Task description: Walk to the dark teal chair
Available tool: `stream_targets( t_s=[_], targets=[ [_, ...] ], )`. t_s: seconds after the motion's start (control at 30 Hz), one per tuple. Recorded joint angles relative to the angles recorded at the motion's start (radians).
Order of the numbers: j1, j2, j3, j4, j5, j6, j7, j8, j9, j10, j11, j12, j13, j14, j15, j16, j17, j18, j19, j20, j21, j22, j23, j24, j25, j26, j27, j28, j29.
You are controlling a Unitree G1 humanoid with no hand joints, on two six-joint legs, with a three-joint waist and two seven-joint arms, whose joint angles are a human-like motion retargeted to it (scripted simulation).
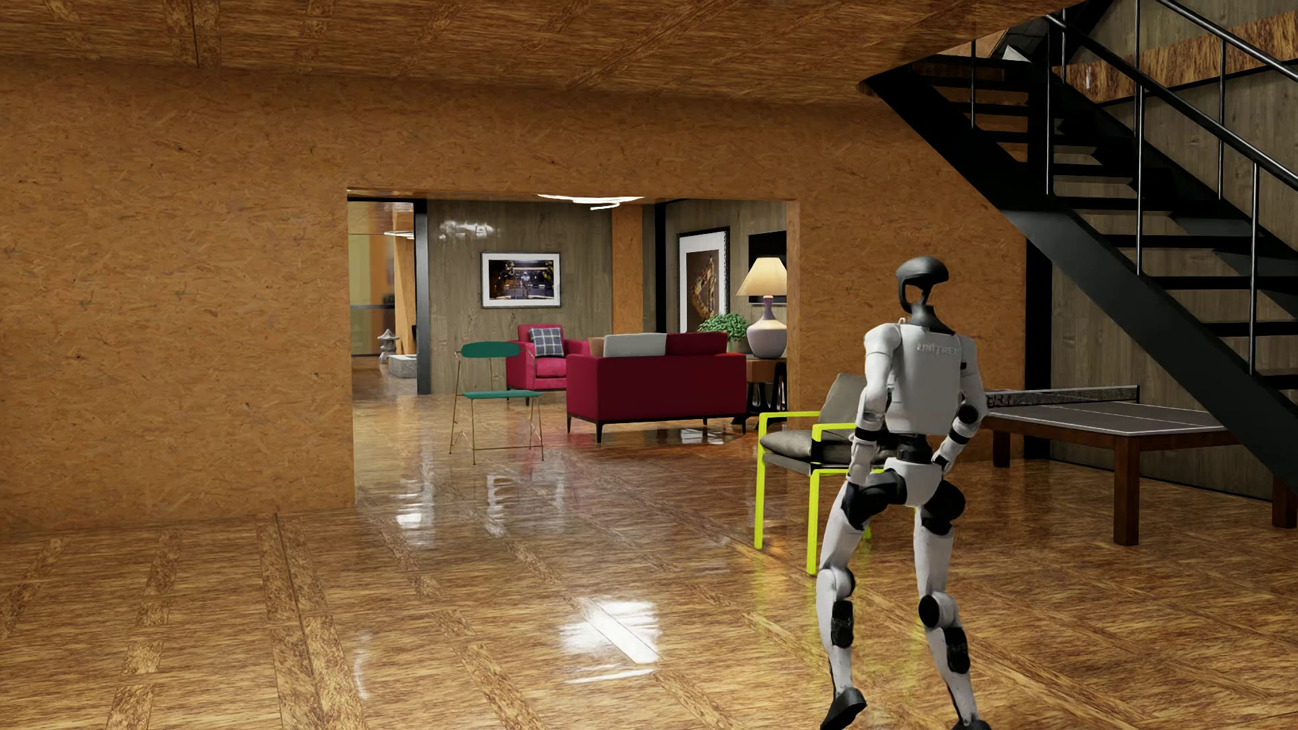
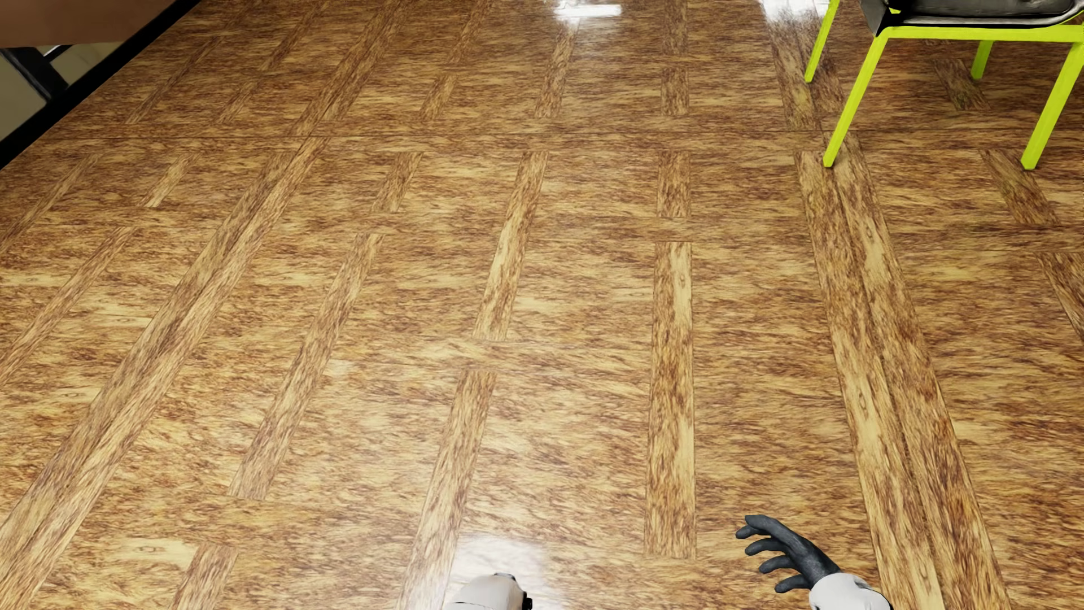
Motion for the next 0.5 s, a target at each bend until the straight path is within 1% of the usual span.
stream_targets(
  t_s=[0.03,0.07,0.1,0.13,0.17,0.2,0.23,0.27,0.3,0.33,0.37,0.4,0.43,0.47,0.5],
  targets=[
    [-0.007,0.050,0.001,0.002,0.002,0.002,0.000,0.000,-0.003,-0.171,-0.010,0.003,-0.034,-0.002,-0.026,-0.008,0.000,0.000,0.000,-0.011,-0.006,0.013,-0.012,0.000,0.000,0.000,0.000,0.000,0.000],
    [-0.004,0.096,0.000,0.009,0.009,0.008,0.000,0.000,-0.007,-0.325,-0.020,0.001,-0.062,-0.096,-0.053,-0.016,0.006,0.000,0.000,-0.021,-0.012,0.026,-0.022,0.000,0.000,0.000,0.000,0.000,0.000],
    [0.016,0.150,-0.004,0.015,0.017,0.014,0.000,0.000,-0.005,-0.395,-0.030,-0.004,-0.083,-0.287,-0.081,-0.023,0.010,0.000,0.000,-0.036,-0.011,0.032,-0.033,0.000,0.000,0.000,0.000,0.000,0.000],
    [0.031,0.193,-0.002,0.013,0.019,0.013,0.000,0.000,-0.004,-0.487,-0.037,-0.011,-0.096,-0.385,-0.103,-0.024,0.019,0.000,0.000,-0.051,-0.008,0.030,-0.046,0.000,0.000,0.000,0.000,0.000,0.000],
    [0.030,0.224,0.002,0.020,0.022,0.014,0.000,0.000,-0.004,-0.591,-0.036,-0.022,-0.098,-0.382,-0.110,-0.023,0.029,0.000,0.000,-0.064,-0.003,0.026,-0.062,0.000,0.000,0.000,0.000,0.000,0.000],
    [0.014,0.235,0.009,0.015,0.000,0.001,0.000,0.000,-0.006,-0.426,-0.015,-0.036,-0.089,-0.399,-0.097,-0.022,0.038,0.000,0.000,-0.063,0.003,0.021,-0.080,0.000,0.000,0.000,0.000,0.000,0.000],
    [-0.002,0.230,0.017,0.005,-0.019,-0.011,0.000,0.000,-0.018,-0.437,0.010,-0.053,-0.067,-0.312,-0.056,-0.018,0.043,0.000,0.000,-0.074,0.015,0.022,-0.094,0.000,0.000,0.000,0.000,0.000,0.000],
    [-0.009,0.230,0.015,-0.007,-0.037,-0.023,0.000,0.000,-0.026,-0.430,0.043,-0.071,-0.031,-0.142,0.019,-0.015,0.050,0.000,0.000,-0.075,0.032,0.029,-0.095,0.000,0.000,0.000,0.000,0.000,0.000],
    [-0.011,0.217,-0.006,-0.042,-0.065,-0.047,0.000,0.000,-0.022,-0.394,0.120,-0.100,0.012,-0.010,0.128,-0.012,0.061,0.000,0.000,-0.098,0.055,0.052,-0.085,0.000,0.000,0.000,0.000,0.000,0.000],
    [-0.028,0.125,-0.027,-0.033,-0.077,-0.058,0.000,0.000,-0.047,-0.346,0.247,-0.147,0.024,0.003,0.242,-0.017,0.077,0.000,0.000,-0.069,0.095,0.109,-0.011,0.000,0.000,0.000,0.000,0.000,0.000],
    [0.003,0.018,-0.043,-0.060,-0.112,-0.078,0.000,0.000,-0.047,-0.326,0.431,-0.190,0.050,-0.039,0.326,-0.011,0.080,0.000,0.000,-0.071,0.145,0.130,0.043,0.000,0.000,0.000,0.000,0.000,0.000],
    [0.057,-0.081,-0.070,-0.082,-0.127,-0.091,0.000,0.000,-0.043,-0.326,0.603,-0.228,0.065,-0.091,0.336,-0.003,0.081,0.000,0.000,-0.060,0.211,0.133,0.103,0.000,0.000,0.000,0.000,0.000,0.000],
    [0.118,-0.166,-0.106,-0.100,-0.134,-0.096,0.000,0.000,-0.035,-0.336,0.761,-0.265,0.072,-0.141,0.234,0.006,0.085,0.000,0.000,-0.038,0.256,0.129,0.162,0.000,0.000,0.000,0.000,0.000,0.000],
    [0.182,-0.241,-0.147,-0.104,-0.126,-0.089,0.000,0.000,-0.030,-0.349,0.858,-0.296,0.089,-0.195,0.114,0.018,0.087,0.000,0.000,-0.017,0.280,0.121,0.202,0.000,0.000,0.000,0.000,0.000,0.000],
    [0.251,-0.317,-0.189,-0.104,-0.114,-0.081,0.000,0.000,-0.030,-0.372,0.894,-0.327,0.116,-0.265,0.057,0.025,0.087,0.000,0.000,0.010,0.280,0.119,0.235,0.000,0.000,0.000,0.000,0.000,0.000]
  ],
)
